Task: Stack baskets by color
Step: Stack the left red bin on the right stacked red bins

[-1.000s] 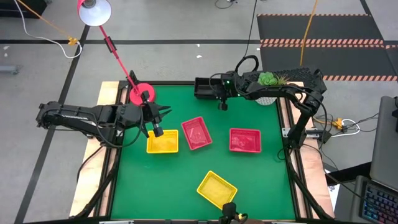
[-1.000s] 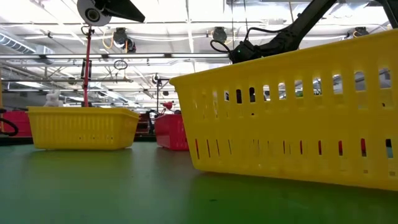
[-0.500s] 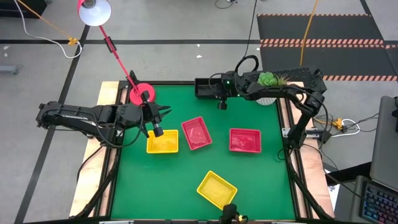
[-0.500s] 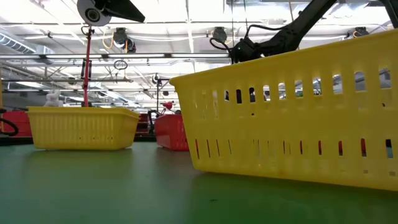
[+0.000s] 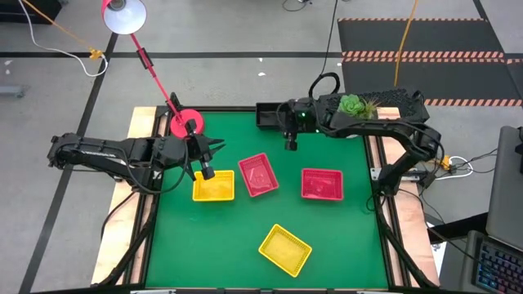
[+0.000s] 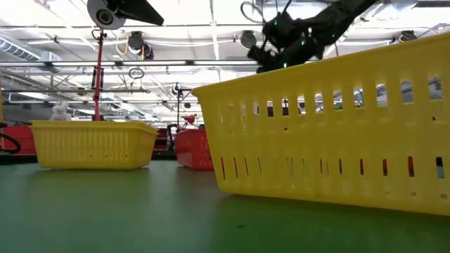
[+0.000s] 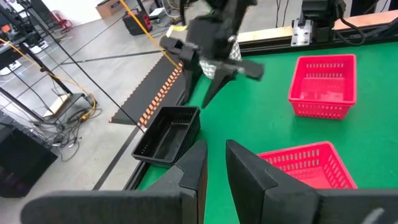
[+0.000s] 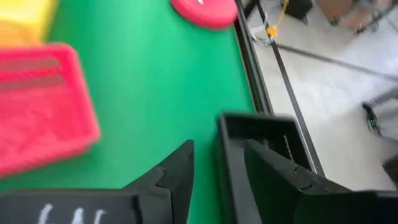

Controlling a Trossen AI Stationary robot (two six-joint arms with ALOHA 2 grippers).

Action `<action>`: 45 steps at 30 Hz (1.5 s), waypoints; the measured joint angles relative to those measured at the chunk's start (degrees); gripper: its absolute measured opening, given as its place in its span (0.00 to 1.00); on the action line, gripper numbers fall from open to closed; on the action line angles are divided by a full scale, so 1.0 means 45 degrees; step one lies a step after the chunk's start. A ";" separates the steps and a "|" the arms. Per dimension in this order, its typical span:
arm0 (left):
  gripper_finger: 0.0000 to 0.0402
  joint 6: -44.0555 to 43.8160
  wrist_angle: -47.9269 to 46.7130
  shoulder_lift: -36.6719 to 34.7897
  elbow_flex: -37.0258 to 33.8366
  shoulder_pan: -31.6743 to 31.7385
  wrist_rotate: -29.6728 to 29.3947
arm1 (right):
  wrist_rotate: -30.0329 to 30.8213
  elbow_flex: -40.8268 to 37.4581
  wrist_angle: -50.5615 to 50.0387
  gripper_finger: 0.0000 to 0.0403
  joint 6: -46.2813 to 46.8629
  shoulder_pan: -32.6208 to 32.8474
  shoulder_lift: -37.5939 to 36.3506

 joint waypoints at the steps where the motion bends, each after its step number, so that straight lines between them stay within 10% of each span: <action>1: 0.15 0.0000 -0.0005 0.0000 0.0000 0.0005 0.0000 | -0.0003 0.0000 -0.0010 0.34 0.0003 0.0250 -0.0177; 15: 0.15 0.1242 0.0119 0.0000 0.0005 0.0113 -0.0005 | -0.0001 0.0393 -0.0755 0.33 0.0383 0.3425 -0.0719; 45: 0.15 0.1331 0.0131 0.0000 0.0005 0.1418 0.1156 | -0.0668 0.0397 -0.2767 0.33 0.0392 0.5335 -0.0604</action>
